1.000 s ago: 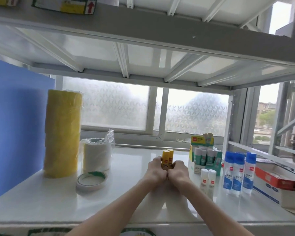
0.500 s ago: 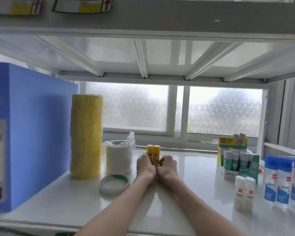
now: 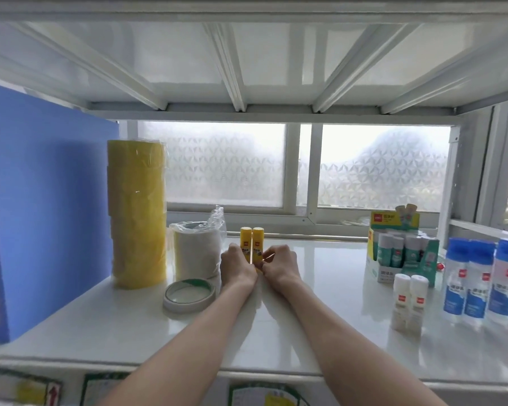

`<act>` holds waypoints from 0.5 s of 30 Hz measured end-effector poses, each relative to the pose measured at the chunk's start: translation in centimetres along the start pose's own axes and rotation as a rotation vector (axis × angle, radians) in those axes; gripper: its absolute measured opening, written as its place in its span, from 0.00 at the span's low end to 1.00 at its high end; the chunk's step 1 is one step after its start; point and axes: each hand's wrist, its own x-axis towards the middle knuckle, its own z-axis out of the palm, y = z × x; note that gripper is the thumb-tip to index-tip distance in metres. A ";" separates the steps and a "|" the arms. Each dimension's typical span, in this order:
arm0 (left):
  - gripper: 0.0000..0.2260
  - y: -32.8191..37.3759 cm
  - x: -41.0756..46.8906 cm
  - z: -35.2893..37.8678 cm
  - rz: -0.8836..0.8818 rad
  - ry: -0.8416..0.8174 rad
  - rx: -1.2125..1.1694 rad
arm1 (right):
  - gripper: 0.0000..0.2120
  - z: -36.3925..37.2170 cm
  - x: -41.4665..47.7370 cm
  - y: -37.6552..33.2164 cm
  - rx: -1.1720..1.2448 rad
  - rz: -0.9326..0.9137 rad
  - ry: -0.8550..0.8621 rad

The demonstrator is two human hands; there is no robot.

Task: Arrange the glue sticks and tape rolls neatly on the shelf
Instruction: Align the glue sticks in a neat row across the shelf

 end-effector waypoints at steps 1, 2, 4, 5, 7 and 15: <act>0.11 0.0 -0.1 0.0 -0.003 -0.001 0.003 | 0.08 0.0 0.1 0.1 -0.001 -0.002 0.000; 0.11 0.0 -0.1 0.0 -0.006 -0.003 0.009 | 0.09 0.0 0.1 0.1 0.001 0.001 0.000; 0.12 0.0 -0.1 0.0 -0.009 -0.009 0.024 | 0.10 0.1 0.1 0.2 0.005 0.006 -0.001; 0.12 0.0 -0.2 -0.1 -0.013 -0.016 0.028 | 0.10 0.1 0.1 0.3 0.002 0.004 -0.003; 0.12 0.1 -0.2 -0.1 -0.017 -0.032 0.041 | 0.10 0.2 0.2 0.3 -0.013 -0.003 -0.008; 0.15 0.9 -2.6 -1.3 -0.069 -0.072 0.030 | 0.11 -2.3 -3.9 -2.1 -0.137 -0.005 -0.054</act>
